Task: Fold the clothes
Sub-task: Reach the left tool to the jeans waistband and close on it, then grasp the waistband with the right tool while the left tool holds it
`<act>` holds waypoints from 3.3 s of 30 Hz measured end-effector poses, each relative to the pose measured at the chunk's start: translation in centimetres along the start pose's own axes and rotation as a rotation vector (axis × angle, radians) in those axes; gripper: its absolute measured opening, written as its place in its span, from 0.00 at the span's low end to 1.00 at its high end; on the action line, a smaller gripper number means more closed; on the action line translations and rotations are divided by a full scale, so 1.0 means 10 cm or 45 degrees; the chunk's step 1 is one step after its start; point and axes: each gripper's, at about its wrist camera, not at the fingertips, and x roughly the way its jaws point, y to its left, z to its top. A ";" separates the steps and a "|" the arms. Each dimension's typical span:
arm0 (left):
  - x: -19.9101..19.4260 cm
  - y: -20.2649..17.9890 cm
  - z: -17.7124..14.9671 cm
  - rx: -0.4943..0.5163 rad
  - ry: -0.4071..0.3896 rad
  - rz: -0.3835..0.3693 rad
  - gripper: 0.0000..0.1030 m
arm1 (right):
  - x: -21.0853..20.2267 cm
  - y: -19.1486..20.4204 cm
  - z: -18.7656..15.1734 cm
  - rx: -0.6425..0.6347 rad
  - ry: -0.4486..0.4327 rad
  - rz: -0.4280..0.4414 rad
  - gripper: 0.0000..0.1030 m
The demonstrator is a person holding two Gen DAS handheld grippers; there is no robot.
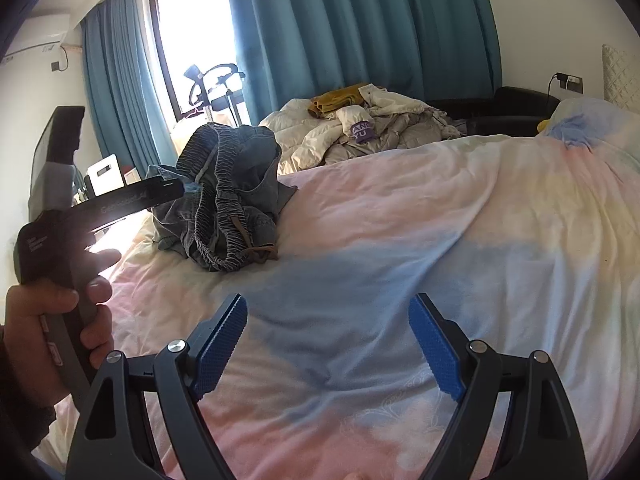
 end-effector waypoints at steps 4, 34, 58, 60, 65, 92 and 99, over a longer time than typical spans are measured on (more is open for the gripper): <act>0.41 0.02 0.18 -0.061 0.026 -0.007 0.94 | 0.18 -0.08 -0.01 0.071 0.044 0.052 0.82; 0.11 -0.80 0.13 0.075 0.045 -0.052 0.06 | 0.16 -0.60 0.20 0.327 -0.067 0.107 0.82; -0.71 -0.10 -0.96 0.026 0.281 -0.012 0.18 | 0.07 -0.22 0.09 0.077 -0.121 0.198 0.82; -0.74 -0.06 -0.95 0.021 0.261 -0.032 0.18 | 0.06 -0.14 0.08 0.020 -0.128 0.178 0.82; -0.75 0.04 -0.87 -0.010 0.202 -0.029 0.18 | 0.21 -0.06 0.28 -0.044 -0.122 0.158 0.82; -0.37 0.59 -0.89 -0.205 0.273 -0.128 0.25 | 1.14 -0.37 0.86 0.028 0.084 0.132 0.08; -0.42 0.53 -0.98 -0.270 0.302 -0.244 0.28 | 0.67 -0.71 0.89 0.156 0.102 0.133 0.08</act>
